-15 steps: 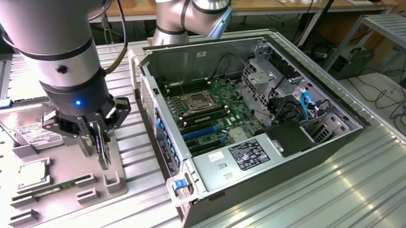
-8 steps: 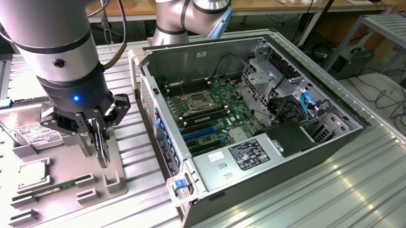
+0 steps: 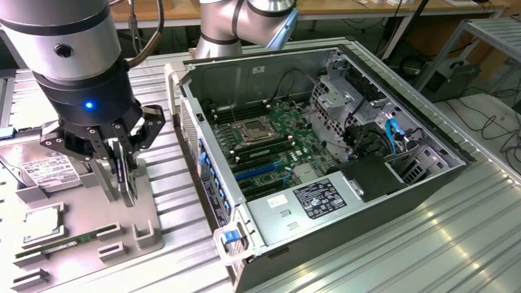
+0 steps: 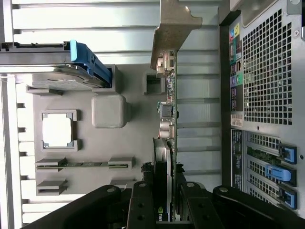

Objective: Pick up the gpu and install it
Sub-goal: 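Pick up the gpu and move the gpu toward the slot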

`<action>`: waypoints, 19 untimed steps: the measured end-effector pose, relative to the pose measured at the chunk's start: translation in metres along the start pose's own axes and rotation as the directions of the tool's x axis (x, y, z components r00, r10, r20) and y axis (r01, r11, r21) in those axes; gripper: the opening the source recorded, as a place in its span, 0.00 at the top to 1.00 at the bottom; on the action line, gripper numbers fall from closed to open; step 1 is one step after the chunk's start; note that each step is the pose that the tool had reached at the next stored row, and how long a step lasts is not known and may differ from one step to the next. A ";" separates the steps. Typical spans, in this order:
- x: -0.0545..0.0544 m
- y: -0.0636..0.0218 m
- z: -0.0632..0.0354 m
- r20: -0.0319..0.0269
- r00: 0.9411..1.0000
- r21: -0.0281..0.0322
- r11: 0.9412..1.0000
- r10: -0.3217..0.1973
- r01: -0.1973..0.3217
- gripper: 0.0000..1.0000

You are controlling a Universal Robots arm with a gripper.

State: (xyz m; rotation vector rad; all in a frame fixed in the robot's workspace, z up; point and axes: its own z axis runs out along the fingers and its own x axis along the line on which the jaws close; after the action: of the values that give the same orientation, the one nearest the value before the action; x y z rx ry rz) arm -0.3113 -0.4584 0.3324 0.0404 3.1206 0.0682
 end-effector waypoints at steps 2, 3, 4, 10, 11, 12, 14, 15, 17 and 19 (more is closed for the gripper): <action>0.000 0.0001 -0.0027 0.000 1.000 0.000 1.000 0.000 0.000 0.73; 0.000 0.0002 -0.0048 0.000 1.000 0.000 1.000 0.000 0.000 0.73; 0.000 0.0003 -0.0075 0.000 1.000 0.000 1.000 0.000 0.000 0.73; -0.001 0.0008 -0.0183 -0.001 1.000 0.000 1.000 0.000 0.000 0.73; -0.001 0.0009 -0.0195 -0.001 1.000 0.000 1.000 0.000 0.000 0.73; -0.001 0.0009 -0.0210 -0.001 1.000 0.000 1.000 0.000 0.000 0.73; -0.001 0.0011 -0.0239 -0.001 1.000 0.000 1.000 0.000 0.000 0.73; -0.001 0.0011 -0.0249 -0.001 1.000 0.000 1.000 0.000 0.000 0.73; -0.001 0.0012 -0.0270 -0.001 1.000 0.000 1.000 0.000 0.000 0.73; -0.001 0.0013 -0.0295 -0.001 1.000 0.000 1.000 0.000 0.000 0.73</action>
State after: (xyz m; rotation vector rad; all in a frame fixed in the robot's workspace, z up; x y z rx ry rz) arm -0.3110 -0.4584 0.3620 0.0404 3.1217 0.0682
